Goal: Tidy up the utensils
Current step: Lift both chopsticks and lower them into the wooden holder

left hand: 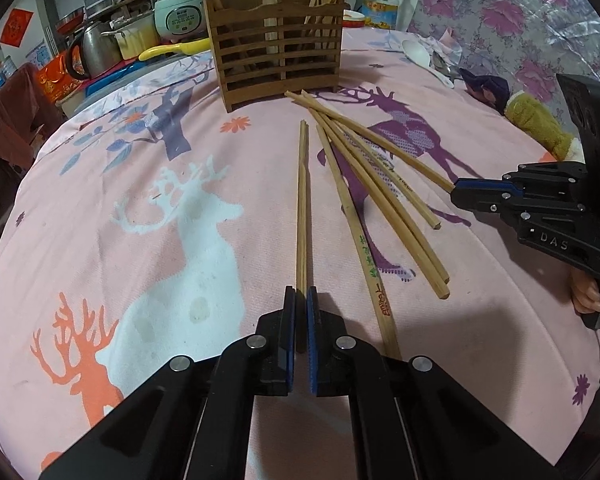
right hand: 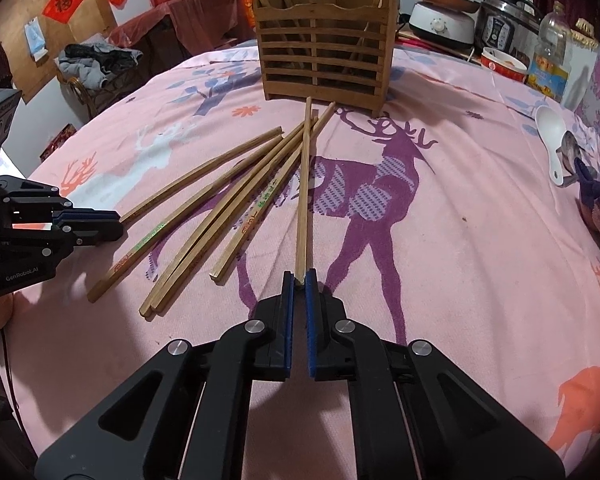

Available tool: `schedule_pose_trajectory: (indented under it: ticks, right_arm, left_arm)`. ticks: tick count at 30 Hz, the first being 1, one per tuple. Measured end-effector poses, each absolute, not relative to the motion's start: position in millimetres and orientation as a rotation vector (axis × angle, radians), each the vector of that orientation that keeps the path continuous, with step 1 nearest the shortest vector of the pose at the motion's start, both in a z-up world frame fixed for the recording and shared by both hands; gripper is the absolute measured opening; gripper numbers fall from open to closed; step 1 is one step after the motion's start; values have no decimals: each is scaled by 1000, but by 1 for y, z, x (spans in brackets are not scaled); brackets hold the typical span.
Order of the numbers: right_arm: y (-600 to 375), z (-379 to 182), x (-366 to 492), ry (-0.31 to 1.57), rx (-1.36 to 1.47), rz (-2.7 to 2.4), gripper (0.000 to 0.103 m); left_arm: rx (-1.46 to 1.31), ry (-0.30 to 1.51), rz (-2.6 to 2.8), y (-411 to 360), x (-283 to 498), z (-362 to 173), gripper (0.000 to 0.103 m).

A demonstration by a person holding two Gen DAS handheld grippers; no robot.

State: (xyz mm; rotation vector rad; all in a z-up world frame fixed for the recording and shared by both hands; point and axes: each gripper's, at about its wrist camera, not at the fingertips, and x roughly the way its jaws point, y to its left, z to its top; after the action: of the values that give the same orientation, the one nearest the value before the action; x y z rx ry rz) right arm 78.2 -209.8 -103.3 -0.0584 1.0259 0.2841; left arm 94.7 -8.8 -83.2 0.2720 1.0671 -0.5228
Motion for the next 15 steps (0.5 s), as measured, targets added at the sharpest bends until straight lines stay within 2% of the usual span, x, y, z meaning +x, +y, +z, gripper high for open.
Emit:
schedule_pose_trajectory:
  ticks: [7, 15]
  right_arm:
    - [-212, -81, 70, 919, -91, 249, 6]
    - [-216, -7, 82, 745, -76, 202, 6]
  left_arm:
    - [243, 972, -500, -6, 93, -57, 6]
    - [183, 852, -426, -13, 125, 14, 6]
